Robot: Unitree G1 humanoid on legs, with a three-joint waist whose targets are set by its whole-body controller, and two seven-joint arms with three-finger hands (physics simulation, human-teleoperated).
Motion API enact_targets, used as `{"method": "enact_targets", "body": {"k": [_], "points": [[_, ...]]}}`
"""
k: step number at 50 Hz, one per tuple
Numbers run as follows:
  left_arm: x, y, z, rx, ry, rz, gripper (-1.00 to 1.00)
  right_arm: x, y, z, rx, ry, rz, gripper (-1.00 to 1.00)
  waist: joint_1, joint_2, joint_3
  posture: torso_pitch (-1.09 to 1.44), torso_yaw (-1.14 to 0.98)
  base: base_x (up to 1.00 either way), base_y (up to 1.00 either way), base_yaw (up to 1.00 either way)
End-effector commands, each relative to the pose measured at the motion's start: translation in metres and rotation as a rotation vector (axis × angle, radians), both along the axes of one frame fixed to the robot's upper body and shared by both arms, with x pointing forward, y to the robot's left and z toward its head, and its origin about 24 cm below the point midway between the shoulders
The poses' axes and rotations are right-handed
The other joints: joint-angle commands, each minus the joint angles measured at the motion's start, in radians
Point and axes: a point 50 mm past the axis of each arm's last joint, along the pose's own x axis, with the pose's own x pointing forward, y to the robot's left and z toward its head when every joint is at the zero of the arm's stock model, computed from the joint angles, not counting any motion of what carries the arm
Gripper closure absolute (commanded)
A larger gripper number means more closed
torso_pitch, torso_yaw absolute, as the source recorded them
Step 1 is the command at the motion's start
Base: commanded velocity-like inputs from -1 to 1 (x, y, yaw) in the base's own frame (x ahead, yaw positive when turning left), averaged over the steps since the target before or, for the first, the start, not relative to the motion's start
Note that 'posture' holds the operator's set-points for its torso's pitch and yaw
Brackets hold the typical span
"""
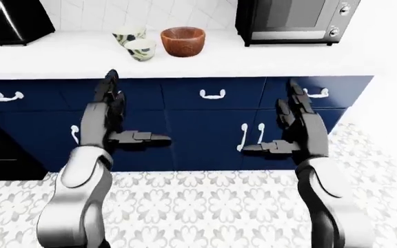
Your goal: Stack the bowls from largest to smallest.
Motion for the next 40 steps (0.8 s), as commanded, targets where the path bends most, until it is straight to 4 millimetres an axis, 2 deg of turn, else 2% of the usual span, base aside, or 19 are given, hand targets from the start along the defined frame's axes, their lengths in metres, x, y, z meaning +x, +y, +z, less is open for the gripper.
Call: {"method": "enact_targets", "body": {"k": [1, 3, 4, 5, 8, 9, 10, 11, 13, 17, 19, 20, 23, 31, 34, 36, 37, 38, 40], "points": [[-0.005, 0.009, 0.014, 0.007, -0.049, 0.048, -1.0, -0.002, 0.009, 0.017, 0.017, -0.069, 0.057, -1.0, 0.01, 0.012, -0.011, 0.0, 0.0, 0.02, 0.0, 1.0], [-0.005, 0.008, 0.022, 0.014, -0.059, 0.045, -1.0, -0.003, 0.007, 0.023, 0.013, -0.077, 0.055, -1.0, -0.001, 0.062, 0.017, 0.0, 0.0, 0.03, 0.0, 1.0], [-0.006, 0.008, 0.025, 0.017, -0.063, 0.044, -1.0, -0.004, 0.006, 0.025, 0.009, -0.082, 0.053, -1.0, 0.001, 0.113, 0.002, 0.0, 0.0, 0.03, 0.0, 1.0], [-0.007, 0.007, 0.031, 0.019, -0.071, 0.04, -1.0, -0.005, 0.004, 0.03, 0.007, -0.088, 0.045, -1.0, 0.024, 0.084, -0.003, 0.0, 0.0, 0.03, 0.0, 1.0], [-0.007, 0.005, 0.038, 0.026, -0.083, 0.033, -1.0, -0.007, 0.002, 0.039, -0.007, -0.101, 0.015, -1.0, 0.049, 0.059, 0.0, 0.0, 0.0, 0.02, 0.0, 1.0], [-0.007, 0.004, 0.04, 0.027, -0.084, 0.03, -1.0, -0.006, 0.0, 0.042, -0.027, -0.103, -0.012, -1.0, 0.019, 0.046, -0.003, 0.0, 0.0, 0.02, 0.05, 0.0], [-0.008, 0.002, 0.045, 0.034, -0.108, 0.003, -1.0, -0.004, -0.003, 0.046, -0.015, -0.11, -0.02, -1.0, 0.03, 0.033, 0.016, 0.0, 0.0, 0.03, 0.0, 0.0], [-0.008, 0.003, 0.046, 0.044, -0.111, 0.016, -1.0, -0.007, -0.001, 0.05, -0.024, -0.123, -0.018, -1.0, 0.027, 0.026, 0.006, 0.0, 0.0, 0.45, 0.0, 0.0], [-0.007, 0.004, 0.05, 0.043, -0.115, 0.016, -1.0, -0.01, 0.002, 0.057, -0.026, -0.139, 0.0, -1.0, 0.02, 0.002, 0.069, 0.0, 0.0, 0.72, 0.0, 0.0], [-0.007, 0.006, 0.058, 0.044, -0.127, 0.011, -1.0, -0.01, 0.005, 0.063, -0.037, -0.154, 0.016, -1.0, 0.016, -0.058, 0.052, 0.0, 0.0, 0.77, 0.0, 0.0], [-0.006, 0.008, 0.06, 0.043, -0.13, 0.013, -1.0, -0.01, 0.004, 0.064, -0.037, -0.156, 0.015, -1.0, 0.027, -0.123, 0.014, 0.0, 0.0, 0.76, 0.0, 0.0], [-0.007, 0.009, 0.062, 0.046, -0.133, 0.013, -1.0, -0.01, 0.004, 0.064, -0.036, -0.156, 0.012, -1.0, 0.028, -0.084, 0.057, 0.0, 0.0, 0.77, 0.0, 0.0], [-0.008, 0.011, 0.065, 0.046, -0.139, 0.018, -1.0, -0.01, 0.004, 0.065, -0.037, -0.16, 0.016, -1.0, 0.03, -0.042, 0.025, 0.0, 0.0, 0.77, 0.0, 0.0], [-0.01, 0.01, 0.074, 0.046, -0.152, 0.007, -1.0, -0.012, 0.003, 0.069, -0.035, -0.181, 0.015, -1.0, 0.0, 0.022, 0.008, 0.0, 0.0, 0.76, 0.0, 0.0], [-0.01, 0.01, 0.076, 0.044, -0.155, 0.005, -1.0, -0.014, 0.003, 0.072, -0.036, -0.191, 0.014, -1.0, -0.007, 0.08, -0.006, 0.0, 0.0, 0.77, 0.0, 0.0], [-0.009, 0.013, 0.077, 0.043, -0.157, 0.01, -1.0, -0.015, 0.005, 0.077, -0.038, -0.198, 0.025, -1.0, 0.0, 0.077, 0.045, 0.0, 0.0, 0.77, 0.0, 0.0], [-0.01, 0.013, 0.078, 0.042, -0.159, 0.011, -1.0, -0.016, 0.006, 0.08, -0.041, -0.204, 0.028, -1.0, 0.001, 0.087, 0.054, 0.0, 0.0, 0.77, 0.0, 0.0], [-0.01, 0.014, 0.078, 0.042, -0.16, 0.012, -1.0, -0.016, 0.006, 0.081, -0.042, -0.207, 0.029, -1.0, 0.012, 0.085, 0.028, 0.0, 0.0, 0.77, 0.0, 0.0], [-0.011, 0.014, 0.081, 0.043, -0.163, 0.012, -1.0, -0.018, 0.007, 0.084, -0.045, -0.212, 0.033, -1.0, 0.013, 0.084, 0.026, 0.0, 0.0, 0.77, 0.0, 0.0]]}}
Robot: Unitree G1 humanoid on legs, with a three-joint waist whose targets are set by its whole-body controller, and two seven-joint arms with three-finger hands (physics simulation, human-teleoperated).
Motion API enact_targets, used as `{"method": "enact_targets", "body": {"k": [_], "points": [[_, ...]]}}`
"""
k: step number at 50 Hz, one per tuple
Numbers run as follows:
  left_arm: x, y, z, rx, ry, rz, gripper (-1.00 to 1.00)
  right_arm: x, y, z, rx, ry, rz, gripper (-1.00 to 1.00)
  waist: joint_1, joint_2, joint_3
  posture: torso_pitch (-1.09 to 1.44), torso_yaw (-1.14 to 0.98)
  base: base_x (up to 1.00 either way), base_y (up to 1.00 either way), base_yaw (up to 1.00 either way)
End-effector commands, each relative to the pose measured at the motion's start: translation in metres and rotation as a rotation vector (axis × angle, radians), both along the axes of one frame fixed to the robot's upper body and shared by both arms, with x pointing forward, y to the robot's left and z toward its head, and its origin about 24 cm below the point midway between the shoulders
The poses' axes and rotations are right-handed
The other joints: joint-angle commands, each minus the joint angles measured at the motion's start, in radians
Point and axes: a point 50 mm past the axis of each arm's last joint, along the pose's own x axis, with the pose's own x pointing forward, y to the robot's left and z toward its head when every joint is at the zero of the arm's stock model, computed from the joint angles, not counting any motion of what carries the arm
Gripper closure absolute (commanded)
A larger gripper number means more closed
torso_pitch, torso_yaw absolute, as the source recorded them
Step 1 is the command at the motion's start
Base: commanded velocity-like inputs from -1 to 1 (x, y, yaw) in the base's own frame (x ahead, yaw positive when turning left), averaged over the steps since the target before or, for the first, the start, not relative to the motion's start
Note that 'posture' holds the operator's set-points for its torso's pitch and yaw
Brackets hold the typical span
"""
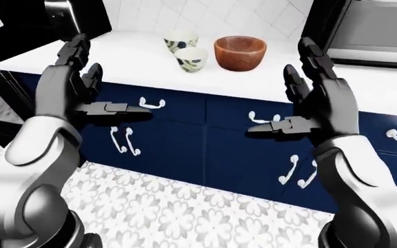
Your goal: Stack the bowls from largest to smallest.
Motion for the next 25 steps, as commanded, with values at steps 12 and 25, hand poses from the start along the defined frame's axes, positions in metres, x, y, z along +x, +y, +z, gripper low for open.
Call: {"method": "enact_targets", "body": {"k": [12, 25], "points": [[-0.012, -0.003, 0.033, 0.024, -0.14, -0.021, -1.0, -0.021, -0.008, 0.032, 0.013, -0.13, -0.013, -1.0, -0.006, -0.112, 0.012, 0.0, 0.0, 0.41, 0.0, 0.0], [-0.014, 0.0, 0.043, 0.037, -0.154, -0.015, -1.0, -0.023, -0.002, 0.039, -0.012, -0.136, 0.013, -1.0, 0.02, 0.011, -0.015, 0.0, 0.0, 0.0, 0.0, -0.26]]}}
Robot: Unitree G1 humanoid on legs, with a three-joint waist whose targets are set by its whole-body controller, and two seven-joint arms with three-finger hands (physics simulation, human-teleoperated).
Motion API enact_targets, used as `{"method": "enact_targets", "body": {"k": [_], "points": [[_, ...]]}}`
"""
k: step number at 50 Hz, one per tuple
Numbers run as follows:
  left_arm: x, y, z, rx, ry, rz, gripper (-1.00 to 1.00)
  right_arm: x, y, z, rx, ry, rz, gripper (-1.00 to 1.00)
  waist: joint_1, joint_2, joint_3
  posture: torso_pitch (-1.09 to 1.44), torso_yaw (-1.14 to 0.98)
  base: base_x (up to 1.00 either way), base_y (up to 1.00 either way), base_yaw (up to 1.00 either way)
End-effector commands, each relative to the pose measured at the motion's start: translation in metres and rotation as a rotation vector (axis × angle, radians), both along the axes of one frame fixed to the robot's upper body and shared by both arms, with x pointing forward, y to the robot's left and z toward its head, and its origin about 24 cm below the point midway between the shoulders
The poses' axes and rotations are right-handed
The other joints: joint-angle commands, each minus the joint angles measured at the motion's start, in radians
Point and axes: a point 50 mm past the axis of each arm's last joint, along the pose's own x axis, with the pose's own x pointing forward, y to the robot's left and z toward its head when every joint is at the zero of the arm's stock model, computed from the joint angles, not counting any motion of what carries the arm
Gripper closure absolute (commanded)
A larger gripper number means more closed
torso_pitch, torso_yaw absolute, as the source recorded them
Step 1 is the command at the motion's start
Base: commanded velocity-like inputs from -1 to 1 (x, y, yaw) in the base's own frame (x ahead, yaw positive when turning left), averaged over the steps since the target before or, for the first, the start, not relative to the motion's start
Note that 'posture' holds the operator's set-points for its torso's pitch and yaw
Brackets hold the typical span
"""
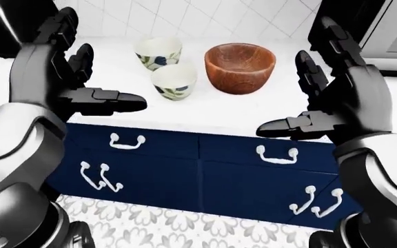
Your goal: Stack the bowls from largest to smallest.
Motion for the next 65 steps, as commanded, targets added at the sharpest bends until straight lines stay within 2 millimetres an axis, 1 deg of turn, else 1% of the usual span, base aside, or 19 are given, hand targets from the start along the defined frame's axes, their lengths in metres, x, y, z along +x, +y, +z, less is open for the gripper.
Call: {"method": "enact_targets", "body": {"k": [1, 7, 8, 9, 10, 11, 13, 16, 19, 20, 21, 23, 30, 41, 42, 45, 59, 62, 65], "points": [[-0.006, 0.0, 0.016, 0.012, -0.087, 0.002, -1.0, -0.004, 0.002, 0.012, -0.005, -0.083, -0.002, -1.0, -0.005, -0.004, -0.026, 0.0, 0.0, 0.0, 0.0, 0.0], [-0.007, 0.003, 0.019, 0.014, -0.093, 0.007, -1.0, -0.004, 0.002, 0.016, 0.008, -0.092, 0.001, -1.0, -0.01, -0.049, 0.007, 0.0, 0.0, 0.0, 0.0, 0.0], [-0.007, 0.003, 0.019, 0.015, -0.094, 0.006, -1.0, -0.003, 0.001, 0.016, 0.007, -0.091, -0.003, -1.0, -0.006, -0.07, 0.003, 0.0, 0.0, 0.0, 0.0, 0.0], [-0.007, 0.003, 0.019, 0.015, -0.093, 0.006, -1.0, -0.002, 0.001, 0.014, 0.005, -0.088, -0.005, -1.0, -0.006, -0.098, -0.036, 0.0, 0.0, 0.2, -0.02, 0.0], [-0.007, 0.003, 0.019, 0.016, -0.093, 0.006, -1.0, -0.003, 0.001, 0.014, 0.003, -0.09, -0.003, -1.0, -0.013, -0.126, -0.028, 0.0, 0.0, 0.28, -0.02, 0.0], [-0.007, 0.003, 0.018, 0.016, -0.091, 0.006, -1.0, -0.003, 0.002, 0.015, 0.003, -0.092, -0.003, -1.0, -0.016, -0.076, -0.01, 0.0, 0.0, 0.29, -0.02, 0.0], [-0.007, 0.003, 0.019, 0.016, -0.093, 0.006, -1.0, -0.004, 0.002, 0.016, 0.001, -0.098, 0.001, -1.0, -0.018, -0.089, -0.023, 0.0, 0.0, 0.3, -0.01, 0.0], [-0.007, 0.001, 0.02, 0.016, -0.094, 0.002, -1.0, -0.005, 0.002, 0.015, 0.007, -0.106, 0.008, -1.0, -0.023, -0.069, -0.035, 0.0, 0.0, 0.21, -0.01, 0.0], [-0.007, 0.001, 0.02, 0.014, -0.094, 0.003, -1.0, -0.005, 0.001, 0.014, 0.007, -0.108, 0.012, -1.0, -0.036, -0.033, -0.032, 0.0, 0.0, 0.02, 0.0, 0.0], [-0.006, 0.001, 0.019, 0.013, -0.094, 0.002, -1.0, -0.005, 0.001, 0.014, 0.006, -0.107, 0.011, -1.0, -0.039, -0.008, -0.035, 0.0, 0.0, 0.0, 0.0, 0.0], [-0.007, 0.001, 0.019, 0.013, -0.095, 0.002, -1.0, -0.005, 0.001, 0.014, 0.004, -0.108, 0.009, -1.0, -0.039, -0.043, -0.024, 0.0, 0.0, 0.0, 0.0, 0.0], [-0.007, 0.001, 0.02, 0.013, -0.096, 0.003, -1.0, -0.006, 0.001, 0.015, 0.002, -0.111, 0.013, -1.0, -0.033, -0.041, -0.034, 0.0, 0.0, 0.0, 0.0, 0.0], [-0.01, 0.003, 0.024, -0.001, -0.102, 0.001, -1.0, -0.008, 0.002, 0.021, -0.016, -0.117, 0.007, -1.0, -0.032, -0.06, -0.029, 0.0, 0.0, 0.0, 0.0, 0.0], [-0.011, 0.006, 0.027, -0.007, -0.107, 0.008, -1.0, -0.008, 0.002, 0.023, -0.018, -0.124, 0.009, -1.0, -0.032, -0.059, -0.023, 0.0, 0.0, 0.01, 0.0, 0.0], [-0.011, 0.006, 0.027, -0.007, -0.108, 0.008, -1.0, -0.008, 0.002, 0.023, -0.02, -0.122, 0.007, -1.0, -0.03, -0.055, -0.04, 0.0, 0.0, 0.09, 0.0, 0.0], [-0.011, 0.007, 0.028, -0.008, -0.11, 0.008, -1.0, -0.008, 0.002, 0.022, -0.021, -0.122, 0.008, -1.0, -0.023, -0.054, -0.014, 0.0, 0.0, 0.2, 0.0, 0.0], [-0.013, 0.009, 0.032, -0.01, -0.114, 0.011, -1.0, -0.007, 0.003, 0.023, -0.026, -0.124, 0.008, -1.0, -0.018, -0.027, -0.007, 0.0, 0.0, 0.22, 0.0, 0.0], [-0.012, 0.01, 0.031, -0.012, -0.115, 0.014, -1.0, -0.007, 0.003, 0.023, -0.028, -0.125, 0.007, -1.0, -0.011, -0.06, -0.005, 0.0, 0.0, 0.23, 0.0, 0.0], [-0.013, 0.011, 0.032, -0.015, -0.116, 0.015, -1.0, -0.008, 0.004, 0.023, -0.031, -0.125, 0.008, -1.0, -0.011, -0.136, -0.01, 0.0, 0.0, 0.28, 0.0, 0.0]]}}
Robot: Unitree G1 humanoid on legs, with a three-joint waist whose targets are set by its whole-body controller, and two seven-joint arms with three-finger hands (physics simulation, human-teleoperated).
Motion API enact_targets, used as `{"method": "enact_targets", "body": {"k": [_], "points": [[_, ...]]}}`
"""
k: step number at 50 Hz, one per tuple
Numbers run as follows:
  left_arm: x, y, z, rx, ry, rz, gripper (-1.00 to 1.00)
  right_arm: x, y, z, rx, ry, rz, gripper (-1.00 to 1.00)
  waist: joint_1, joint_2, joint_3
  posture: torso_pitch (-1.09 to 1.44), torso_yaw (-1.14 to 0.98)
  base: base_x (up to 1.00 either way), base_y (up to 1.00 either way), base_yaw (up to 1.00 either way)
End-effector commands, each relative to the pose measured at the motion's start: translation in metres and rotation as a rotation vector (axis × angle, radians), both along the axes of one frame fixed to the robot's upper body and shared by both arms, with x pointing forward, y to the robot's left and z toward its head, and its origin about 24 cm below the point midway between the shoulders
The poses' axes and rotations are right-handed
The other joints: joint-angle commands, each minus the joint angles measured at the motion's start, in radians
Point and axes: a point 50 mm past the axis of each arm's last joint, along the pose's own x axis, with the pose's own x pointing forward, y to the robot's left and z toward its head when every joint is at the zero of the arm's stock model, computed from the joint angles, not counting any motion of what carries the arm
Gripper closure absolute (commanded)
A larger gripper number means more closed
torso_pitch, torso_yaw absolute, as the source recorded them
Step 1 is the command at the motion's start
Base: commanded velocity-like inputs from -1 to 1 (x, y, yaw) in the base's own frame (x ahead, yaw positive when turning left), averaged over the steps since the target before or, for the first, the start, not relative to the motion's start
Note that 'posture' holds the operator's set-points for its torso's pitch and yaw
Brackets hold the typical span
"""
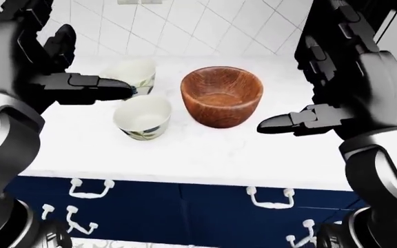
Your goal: Stack the bowls from largest to smallest.
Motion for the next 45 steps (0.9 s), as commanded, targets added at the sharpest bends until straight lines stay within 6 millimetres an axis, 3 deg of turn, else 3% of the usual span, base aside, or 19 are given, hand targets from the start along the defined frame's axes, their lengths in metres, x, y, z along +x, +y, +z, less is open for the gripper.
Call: {"method": "enact_targets", "body": {"k": [1, 2, 7, 8, 14, 17, 18, 19, 20, 21, 26, 32, 35, 36, 38, 45], "points": [[-0.004, 0.002, 0.009, -0.003, -0.052, 0.008, -1.0, -0.003, 0.001, 0.008, 0.005, -0.052, 0.0, -1.0, 0.0, -0.006, -0.023, 0.0, 0.0, 0.3, 0.0, 0.0], [-0.004, 0.002, 0.01, -0.003, -0.052, 0.008, -1.0, -0.003, 0.001, 0.008, 0.005, -0.053, 0.0, -1.0, 0.01, -0.022, -0.02, 0.0, 0.0, 0.3, 0.0, 0.0], [-0.007, 0.005, 0.014, -0.007, -0.057, 0.012, -1.0, -0.003, 0.001, 0.009, 0.004, -0.06, 0.005, -1.0, -0.003, 0.006, -0.014, 0.0, 0.0, 0.23, 0.0, 0.0], [-0.008, 0.005, 0.015, -0.007, -0.058, 0.012, -1.0, -0.004, 0.001, 0.009, 0.004, -0.06, 0.005, -1.0, -0.002, 0.01, -0.027, 0.0, 0.0, 0.06, 0.0, 0.0], [-0.007, 0.004, 0.014, -0.006, -0.058, 0.011, -1.0, -0.004, 0.001, 0.008, 0.007, -0.061, 0.014, -1.0, -0.008, 0.067, -0.044, 0.0, 0.0, 0.03, 0.12, 0.0], [-0.006, 0.005, 0.014, -0.007, -0.057, 0.011, -1.0, -0.004, 0.002, 0.008, 0.012, -0.062, 0.021, -1.0, 0.0, 0.083, -0.054, 0.0, 0.0, 0.0, 0.22, 0.12], [-0.007, 0.005, 0.014, -0.006, -0.057, 0.011, -1.0, -0.004, 0.001, 0.008, 0.013, -0.062, 0.022, -1.0, -0.008, 0.13, -0.06, 0.0, 0.0, 0.0, 0.0, 0.44], [-0.007, 0.005, 0.013, -0.006, -0.056, 0.011, -1.0, -0.004, 0.001, 0.008, 0.014, -0.064, 0.019, -1.0, 0.004, 0.109, -0.047, 0.0, 0.0, 0.0, 0.0, 0.45], [-0.007, 0.004, 0.013, -0.005, -0.056, 0.01, -1.0, -0.005, 0.0, 0.01, 0.016, -0.071, 0.016, -1.0, -0.027, 0.138, -0.049, 0.0, 0.0, 0.0, 0.3, 0.0], [-0.008, 0.004, 0.014, -0.003, -0.057, 0.01, -1.0, -0.006, -0.001, 0.012, 0.015, -0.074, 0.012, -1.0, -0.008, 0.104, -0.033, 0.0, 0.0, 0.0, 0.0, 0.0], [-0.011, -0.001, 0.008, 0.049, -0.054, -0.002, -1.0, -0.012, -0.01, 0.015, 0.02, -0.092, -0.006, -1.0, -0.02, 0.088, -0.009, 0.0, 0.0, 0.0, 0.0, 0.0], [-0.024, -0.008, 0.006, 0.149, -0.076, -0.027, -1.0, -0.019, -0.024, 0.019, 0.015, -0.106, -0.038, -1.0, -0.007, 0.044, -0.012, 0.0, 0.0, 0.0, 0.0, 0.0], [-0.034, -0.012, 0.005, 0.241, -0.115, -0.07, -1.0, -0.021, -0.03, 0.02, 0.019, -0.109, -0.051, -1.0, 0.006, -0.002, -0.019, 0.0, 0.0, 0.0, 0.0, 0.0], [-0.036, -0.012, 0.006, 0.26, -0.126, -0.074, -1.0, -0.023, -0.03, 0.021, 0.019, -0.11, -0.053, -1.0, 0.004, 0.028, -0.013, 0.0, 0.0, 0.0, 0.0, 0.0], [-0.043, -0.014, 0.004, 0.33, -0.145, -0.103, -1.0, -0.024, -0.033, 0.023, 0.019, -0.112, -0.058, -1.0, 0.004, 0.026, -0.025, 0.0, 0.0, 0.0, 0.0, 0.0], [-0.066, -0.015, -0.002, 0.491, -0.138, -0.172, -1.0, -0.026, -0.037, 0.023, 0.018, -0.109, -0.071, -1.0, -0.002, 0.04, -0.023, 0.0, 0.0, 0.0, 0.0, 0.0]]}}
